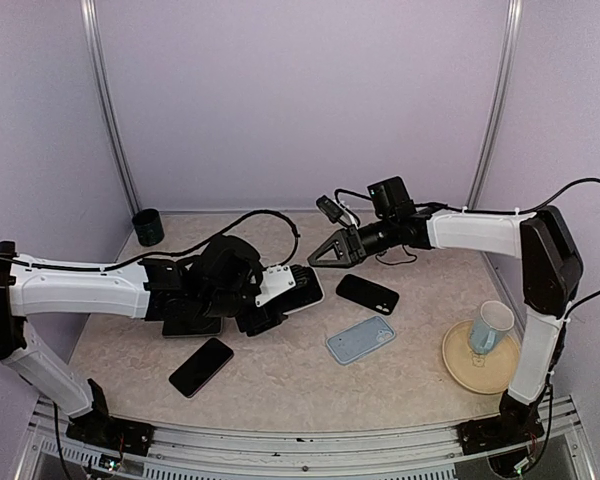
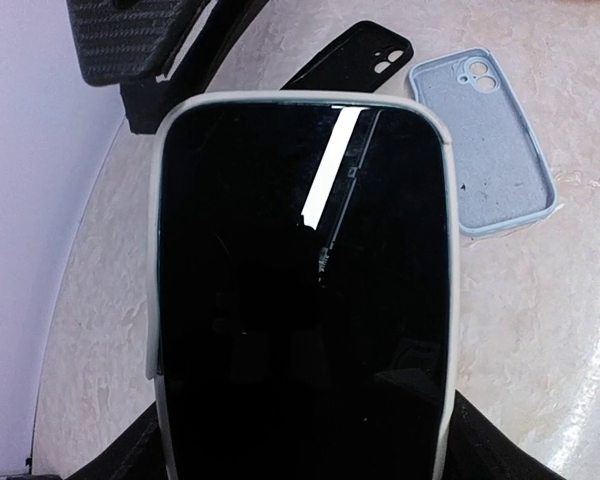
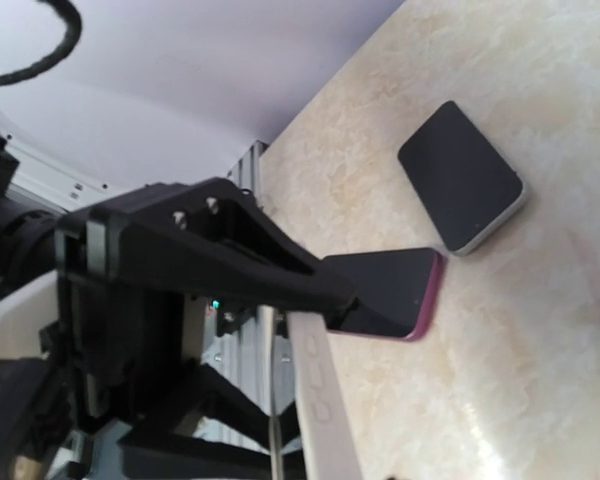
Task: Put the phone into the phone case
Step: Pass from the left arm to the right, then place the phone with the phone case at the corner of the board.
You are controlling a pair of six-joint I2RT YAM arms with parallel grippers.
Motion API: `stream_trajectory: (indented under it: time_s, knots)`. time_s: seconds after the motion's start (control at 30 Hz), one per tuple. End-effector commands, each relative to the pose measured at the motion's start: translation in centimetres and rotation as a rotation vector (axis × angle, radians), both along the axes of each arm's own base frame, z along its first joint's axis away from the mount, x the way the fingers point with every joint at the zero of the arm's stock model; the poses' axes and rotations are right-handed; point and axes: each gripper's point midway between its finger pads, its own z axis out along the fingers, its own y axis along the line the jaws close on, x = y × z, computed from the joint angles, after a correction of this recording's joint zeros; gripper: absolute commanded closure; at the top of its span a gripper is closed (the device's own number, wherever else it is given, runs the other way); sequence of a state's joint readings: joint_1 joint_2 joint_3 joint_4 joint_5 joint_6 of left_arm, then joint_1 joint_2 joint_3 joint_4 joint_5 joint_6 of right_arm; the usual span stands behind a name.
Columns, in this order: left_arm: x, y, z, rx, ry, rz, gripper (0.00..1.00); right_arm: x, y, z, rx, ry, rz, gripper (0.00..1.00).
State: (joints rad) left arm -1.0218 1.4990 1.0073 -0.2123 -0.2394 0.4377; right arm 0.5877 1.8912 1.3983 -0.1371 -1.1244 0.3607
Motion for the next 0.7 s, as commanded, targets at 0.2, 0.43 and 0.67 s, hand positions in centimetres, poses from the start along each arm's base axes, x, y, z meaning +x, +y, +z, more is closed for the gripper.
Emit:
stream_trajectory:
  time_s: [0.2, 0.43, 0.67]
  knots:
    - [0.1, -0.8, 2.8, -0.079, -0.030, -0.001, 0.56, 0.6, -0.1, 0.0, -0.056, -0.062, -0.036, 0.62]
    - [0.3, -0.7, 2.7, -0.075, -0.034, 0.006, 0.56, 0.0, 0.5, -1.5, -0.089, -0.053, -0.016, 0.61]
    - [1.8, 0.1, 2.4, -0.071, -0.030, 0.073, 0.58, -0.3, 0.8, -1.9, -0.095, -0.054, -0.007, 0.58]
